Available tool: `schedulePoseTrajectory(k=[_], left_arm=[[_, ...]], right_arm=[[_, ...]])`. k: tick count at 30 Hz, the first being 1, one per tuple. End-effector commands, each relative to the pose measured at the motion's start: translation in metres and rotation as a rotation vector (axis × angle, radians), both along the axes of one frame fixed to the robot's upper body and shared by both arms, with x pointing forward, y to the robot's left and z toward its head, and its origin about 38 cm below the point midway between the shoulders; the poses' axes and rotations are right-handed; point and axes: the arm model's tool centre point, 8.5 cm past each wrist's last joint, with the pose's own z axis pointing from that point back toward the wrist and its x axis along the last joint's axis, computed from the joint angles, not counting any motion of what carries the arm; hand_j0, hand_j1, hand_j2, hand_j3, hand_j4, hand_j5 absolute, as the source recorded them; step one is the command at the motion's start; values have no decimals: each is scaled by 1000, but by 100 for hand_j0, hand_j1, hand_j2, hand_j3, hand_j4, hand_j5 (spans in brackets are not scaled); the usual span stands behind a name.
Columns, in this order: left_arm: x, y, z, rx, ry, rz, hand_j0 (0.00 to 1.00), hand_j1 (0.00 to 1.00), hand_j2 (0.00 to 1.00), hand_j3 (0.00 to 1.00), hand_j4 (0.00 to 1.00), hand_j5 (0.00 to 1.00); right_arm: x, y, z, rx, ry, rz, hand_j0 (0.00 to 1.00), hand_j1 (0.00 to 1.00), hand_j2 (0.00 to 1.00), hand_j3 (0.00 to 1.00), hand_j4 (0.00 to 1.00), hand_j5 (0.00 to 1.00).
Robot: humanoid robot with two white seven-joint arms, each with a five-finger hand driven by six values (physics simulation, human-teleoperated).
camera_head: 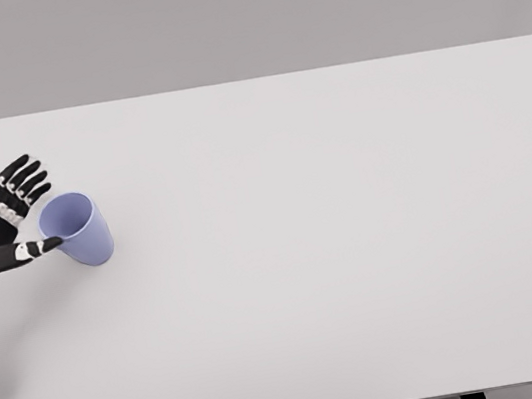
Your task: Flip the cup with left arm and place it on the table
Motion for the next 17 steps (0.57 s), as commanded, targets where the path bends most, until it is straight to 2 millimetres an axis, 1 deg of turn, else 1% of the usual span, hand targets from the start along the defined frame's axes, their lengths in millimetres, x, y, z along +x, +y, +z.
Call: schedulePoseTrajectory(k=[1, 2, 4, 7, 8, 11, 12, 13, 17], left_arm=[[0, 11, 13, 35, -12, -1, 100, 100, 100, 100, 100, 100], [0, 12, 23, 59, -28, -20, 100, 100, 100, 100, 100, 100], [-1, 17, 38, 111, -44, -39, 100, 100, 100, 100, 100, 100], [-1, 12, 59, 193, -84, -90, 100, 100, 100, 100, 100, 100], [-1, 11, 64, 229, -95, -106, 100, 100, 100, 100, 100, 100], [-3, 14, 81, 290, -112, -130, 100, 100, 100, 100, 100, 100], [-3, 14, 85, 299, -119, -138, 100, 100, 100, 100, 100, 100], [-4, 8, 93, 311, -137, -162, 100, 100, 100, 100, 100, 100], [-5, 4, 106, 332, -159, -186, 100, 100, 100, 100, 100, 100]], right_arm=[[0, 0, 0, 0, 0, 0, 100, 100, 100, 100, 100, 100], [0, 0, 0, 0, 0, 0, 100, 100, 100, 100, 100, 100], [0, 0, 0, 0, 0, 0, 100, 100, 100, 100, 100, 100], [0, 0, 0, 0, 0, 0, 100, 100, 100, 100, 100, 100], [0, 0, 0, 0, 0, 0, 100, 100, 100, 100, 100, 100], [0, 0, 0, 0, 0, 2, 100, 100, 100, 100, 100, 100], [0, 0, 0, 0, 0, 0, 100, 100, 100, 100, 100, 100], [0, 0, 0, 0, 0, 0, 100, 100, 100, 100, 100, 100], [0, 0, 0, 0, 0, 0, 100, 100, 100, 100, 100, 100]])
